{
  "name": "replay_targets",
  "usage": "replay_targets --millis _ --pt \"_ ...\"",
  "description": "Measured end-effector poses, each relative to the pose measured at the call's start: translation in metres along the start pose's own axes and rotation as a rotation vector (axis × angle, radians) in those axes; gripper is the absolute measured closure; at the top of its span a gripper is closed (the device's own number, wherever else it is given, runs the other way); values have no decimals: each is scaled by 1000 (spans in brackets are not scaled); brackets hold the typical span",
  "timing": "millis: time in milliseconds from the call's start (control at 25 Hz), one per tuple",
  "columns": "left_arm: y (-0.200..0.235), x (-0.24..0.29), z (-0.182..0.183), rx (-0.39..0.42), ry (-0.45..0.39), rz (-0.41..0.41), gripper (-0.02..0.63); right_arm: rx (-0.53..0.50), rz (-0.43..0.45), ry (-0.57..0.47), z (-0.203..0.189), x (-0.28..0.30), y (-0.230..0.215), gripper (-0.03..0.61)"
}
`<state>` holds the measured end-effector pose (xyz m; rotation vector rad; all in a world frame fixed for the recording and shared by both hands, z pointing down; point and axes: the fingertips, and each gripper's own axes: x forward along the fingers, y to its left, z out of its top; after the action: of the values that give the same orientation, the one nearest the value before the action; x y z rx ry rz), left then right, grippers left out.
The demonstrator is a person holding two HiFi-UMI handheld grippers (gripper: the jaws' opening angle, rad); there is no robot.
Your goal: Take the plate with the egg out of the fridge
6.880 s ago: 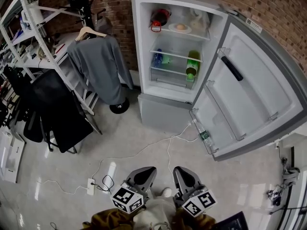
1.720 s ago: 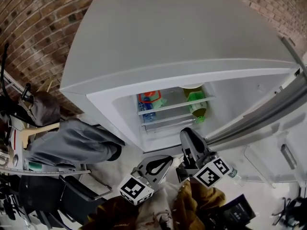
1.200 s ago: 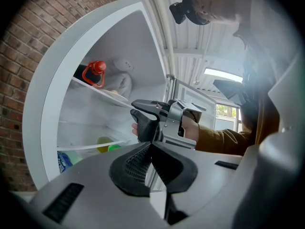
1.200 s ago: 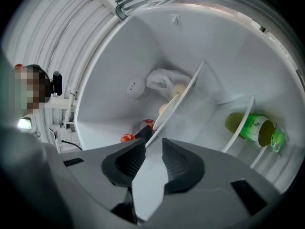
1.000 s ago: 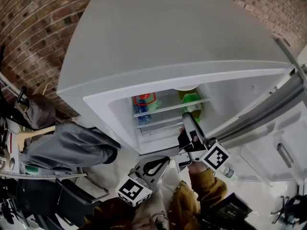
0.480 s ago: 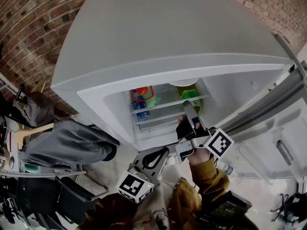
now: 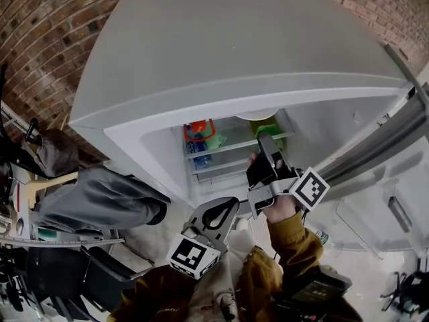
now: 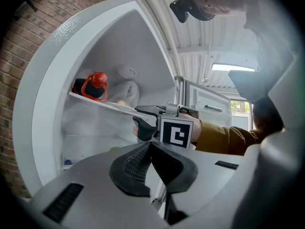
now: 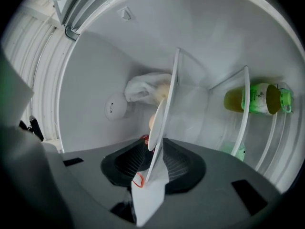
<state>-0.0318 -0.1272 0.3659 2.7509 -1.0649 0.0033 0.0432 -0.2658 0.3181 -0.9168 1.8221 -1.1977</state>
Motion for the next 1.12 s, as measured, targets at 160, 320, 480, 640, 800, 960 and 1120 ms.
replay_targets --millis 160,320,480,640,800,960,1120 --pt "3 3 8 13 -20 13 606 34 -2 -11 5 6 -1 480" --pt "3 7 10 18 -13 12 606 68 -1 -14 9 10 -2 480" --pt "2 12 14 6 -22 2 606 92 1 -18 13 15 -4 480" --pt "2 16 16 21 -18 -7 606 122 12 -16 15 21 -3 455" --pt "6 18 17 23 -25 10 606 138 13 -11 17 26 -4 453" --pt "9 20 19 25 -34 13 606 137 9 -5 18 31 -4 453" --pt "10 22 20 16 -30 13 606 151 12 -6 18 35 -3 453"
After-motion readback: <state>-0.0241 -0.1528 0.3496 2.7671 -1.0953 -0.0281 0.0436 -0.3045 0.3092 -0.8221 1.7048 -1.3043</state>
